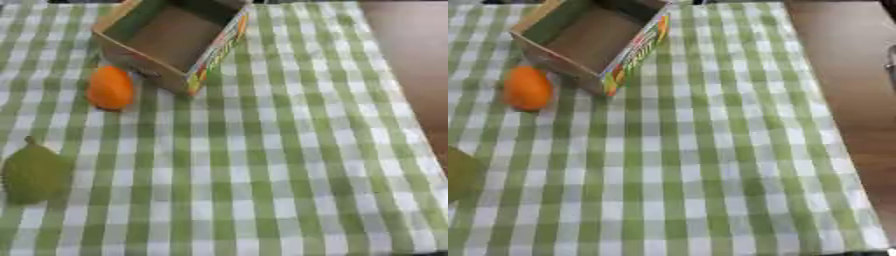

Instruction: Pick up objects on the table and place them in the box.

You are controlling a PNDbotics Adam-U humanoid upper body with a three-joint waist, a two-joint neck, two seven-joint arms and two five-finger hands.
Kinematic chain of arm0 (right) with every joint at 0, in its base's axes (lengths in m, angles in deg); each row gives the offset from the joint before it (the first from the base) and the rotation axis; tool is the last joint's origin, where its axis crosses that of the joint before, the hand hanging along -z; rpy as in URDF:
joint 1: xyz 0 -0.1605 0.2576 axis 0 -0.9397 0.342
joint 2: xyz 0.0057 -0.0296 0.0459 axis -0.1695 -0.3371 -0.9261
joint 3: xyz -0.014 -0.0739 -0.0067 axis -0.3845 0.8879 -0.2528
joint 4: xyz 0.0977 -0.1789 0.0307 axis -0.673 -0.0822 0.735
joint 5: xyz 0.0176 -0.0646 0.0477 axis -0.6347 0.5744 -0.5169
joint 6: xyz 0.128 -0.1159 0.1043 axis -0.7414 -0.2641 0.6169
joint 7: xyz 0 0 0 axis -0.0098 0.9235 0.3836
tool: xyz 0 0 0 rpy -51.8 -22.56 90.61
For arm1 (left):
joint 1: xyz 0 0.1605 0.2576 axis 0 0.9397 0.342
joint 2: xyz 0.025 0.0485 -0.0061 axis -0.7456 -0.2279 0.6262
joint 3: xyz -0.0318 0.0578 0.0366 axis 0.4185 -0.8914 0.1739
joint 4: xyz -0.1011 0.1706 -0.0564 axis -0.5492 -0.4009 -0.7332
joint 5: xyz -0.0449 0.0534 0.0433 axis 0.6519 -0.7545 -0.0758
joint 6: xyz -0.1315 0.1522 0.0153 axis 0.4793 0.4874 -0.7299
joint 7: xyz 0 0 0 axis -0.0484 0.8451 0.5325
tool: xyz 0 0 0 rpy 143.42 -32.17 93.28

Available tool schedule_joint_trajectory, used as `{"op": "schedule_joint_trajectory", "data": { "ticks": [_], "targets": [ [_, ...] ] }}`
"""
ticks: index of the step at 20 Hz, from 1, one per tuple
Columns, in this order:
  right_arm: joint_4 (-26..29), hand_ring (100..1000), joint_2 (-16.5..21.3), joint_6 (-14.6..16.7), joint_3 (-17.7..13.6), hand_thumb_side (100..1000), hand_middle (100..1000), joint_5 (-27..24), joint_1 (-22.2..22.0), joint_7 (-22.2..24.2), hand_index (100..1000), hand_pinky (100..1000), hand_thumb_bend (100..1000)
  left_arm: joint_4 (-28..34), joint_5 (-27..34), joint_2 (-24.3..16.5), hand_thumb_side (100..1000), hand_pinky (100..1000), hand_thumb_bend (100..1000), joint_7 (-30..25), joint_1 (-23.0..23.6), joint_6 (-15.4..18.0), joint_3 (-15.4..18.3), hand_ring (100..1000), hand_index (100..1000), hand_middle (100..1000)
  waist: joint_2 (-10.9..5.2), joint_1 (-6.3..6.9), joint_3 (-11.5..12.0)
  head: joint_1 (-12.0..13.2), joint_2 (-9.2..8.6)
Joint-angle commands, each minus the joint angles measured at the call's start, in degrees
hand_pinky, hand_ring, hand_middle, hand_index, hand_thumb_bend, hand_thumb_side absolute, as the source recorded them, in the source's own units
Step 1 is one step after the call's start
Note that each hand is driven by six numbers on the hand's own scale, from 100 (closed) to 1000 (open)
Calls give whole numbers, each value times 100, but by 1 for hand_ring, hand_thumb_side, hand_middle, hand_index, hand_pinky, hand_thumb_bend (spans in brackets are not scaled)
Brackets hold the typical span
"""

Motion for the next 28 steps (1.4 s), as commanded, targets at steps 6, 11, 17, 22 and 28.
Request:
{"op": "schedule_joint_trajectory", "data": {
  "ticks": [6, 11, 17, 22, 28],
  "targets": [
    [91, 766, 192, -2, -20, 524, 581, 0, 44, 29, 864, 801, 100, 82, -146, -372, 501, 783, 346, -742, -45, -86, -190, 827, 968, 824, -85, 31, -12, 73, -19],
    [91, 766, 178, -1, -19, 524, 579, -15, 56, 34, 864, 801, 100, 82, -219, -427, 490, 809, 461, -1196, -71, -266, -369, 852, 967, 844, -89, 44, -48, 120, -23],
    [91, 768, 169, -8, -16, 524, 576, -22, 49, 49, 864, 802, 100, 82, -347, -471, 374, 829, 539, -1725, -218, -775, -357, 859, 953, 830, -82, 50, -66, 144, 1],
    [91, 768, 162, -9, -13, 524, 575, -26, 45, 54, 864, 802, 100, 82, -343, -487, 384, 833, 571, -1706, -329, -1222, -370, 854, 937, 804, -86, 55, -73, 196, 20],
    [91, 769, 147, -9, -3, 524, 574, -40, 52, 68, 865, 802, 100, 82, -441, -536, 411, 839, 636, -1911, -515, -1766, -638, 852, 923, 804, -87, 54, -106, 251, 16]
  ]
}}
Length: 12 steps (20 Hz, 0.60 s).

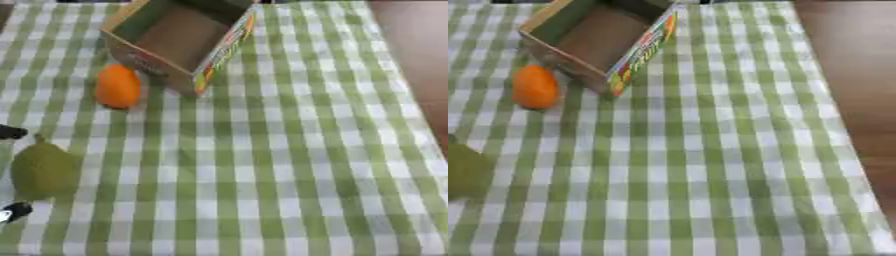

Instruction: Pick up objects on the table and place them in the box.

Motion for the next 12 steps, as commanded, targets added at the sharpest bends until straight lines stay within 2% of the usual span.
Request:
{"op": "schedule_joint_trajectory", "data": {
  "ticks": [1, 12],
  "targets": [
    [91, 769, 142, 2, -20, 524, 574, -39, 53, 30, 865, 802, 100, 80, -88, -263, 411, 836, 647, -92, -111, -290, -74, 849, 917, 800, -87, 17, -11, 36, 9],
    [91, 774, 110, -4, -3, 524, 572, -68, 57, 65, 866, 803, 100, 43, -370, -232, 400, 820, 680, -347, -441, -1272, -482, 825, 900, 786, -78, 38, -64, 110, 31]
  ]
}}
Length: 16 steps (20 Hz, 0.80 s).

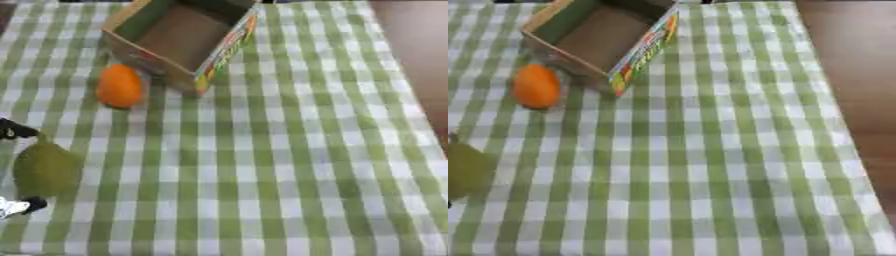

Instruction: Pick up objects on the table and place them in the box.

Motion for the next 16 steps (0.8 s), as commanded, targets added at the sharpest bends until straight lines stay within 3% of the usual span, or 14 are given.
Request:
{"op": "schedule_joint_trajectory", "data": {
  "ticks": [1, 7, 16],
  "targets": [
    [91, 774, 112, 5, -35, 524, 572, -39, 57, 27, 866, 803, 100, 46, -110, -179, 400, 820, 680, -97, -97, -289, -79, 825, 900, 786, -78, 11, -7, 38, 23],
    [91, 777, 97, -1, -35, 524, 571, -51, 51, 38, 867, 804, 100, -17, -341, -146, 383, 805, 686, -315, -231, -629, -266, 804, 889, 779, -75, 16, -28, 82, 25],
    [91, 781, 74, -13, -39, 521, 569, -59, 30, 46, 868, 805, 100, -309, -512, -58, 337, 752, 629, -288, -310, -800, -359, 762, 868, 737, -73, 14, -34, 99, 21]
  ]
}}
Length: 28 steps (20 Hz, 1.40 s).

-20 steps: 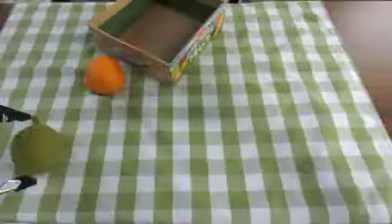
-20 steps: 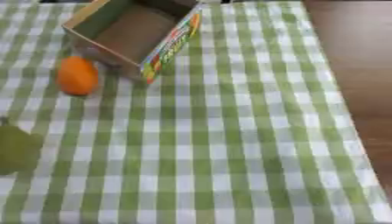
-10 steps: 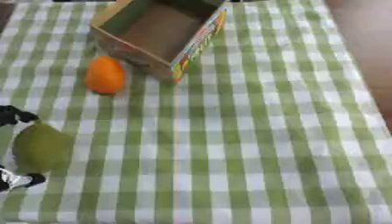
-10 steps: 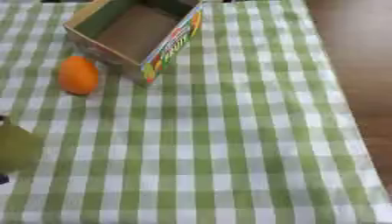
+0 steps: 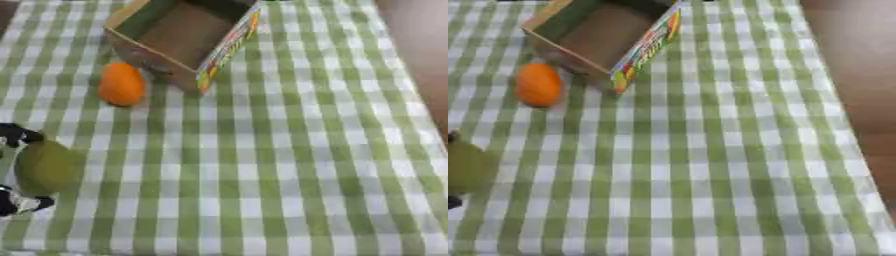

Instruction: Pick up objects on the table and place them in the box.

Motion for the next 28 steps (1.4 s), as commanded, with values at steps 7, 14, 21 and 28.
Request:
{"op": "schedule_joint_trajectory", "data": {
  "ticks": [7, 14, 21, 28],
  "targets": [
    [91, 783, 73, 2, -40, 524, 569, -42, 20, 23, 869, 805, 100, -129, 219, -55, 268, 653, 447, 17, -118, -85, -71, 656, 787, 624, -84, 8, -6, 48, 14],
    [91, 782, 73, 2, -49, 524, 568, -45, 4, 16, 869, 806, 100, -355, 354, -22, 100, 448, 100, 69, -174, -61, -54, 511, 654, 488, -95, 6, -1, 66, 13],
    [91, 780, 87, 0, -56, 524, 566, -39, -27, 12, 870, 806, 100, 98, 440, 22, 100, 420, 100, 605, -310, 24, 294, 468, 614, 460, -113, 12, 38, 42, 20],
    [91, 771, 142, 16, -41, 524, 568, -40, -11, 15, 870, 806, 100, 354, 391, -128, 100, 449, 100, 882, -1003, 316, 605, 495, 618, 463, -151, 47, 63, 39, 69]
  ]
}}
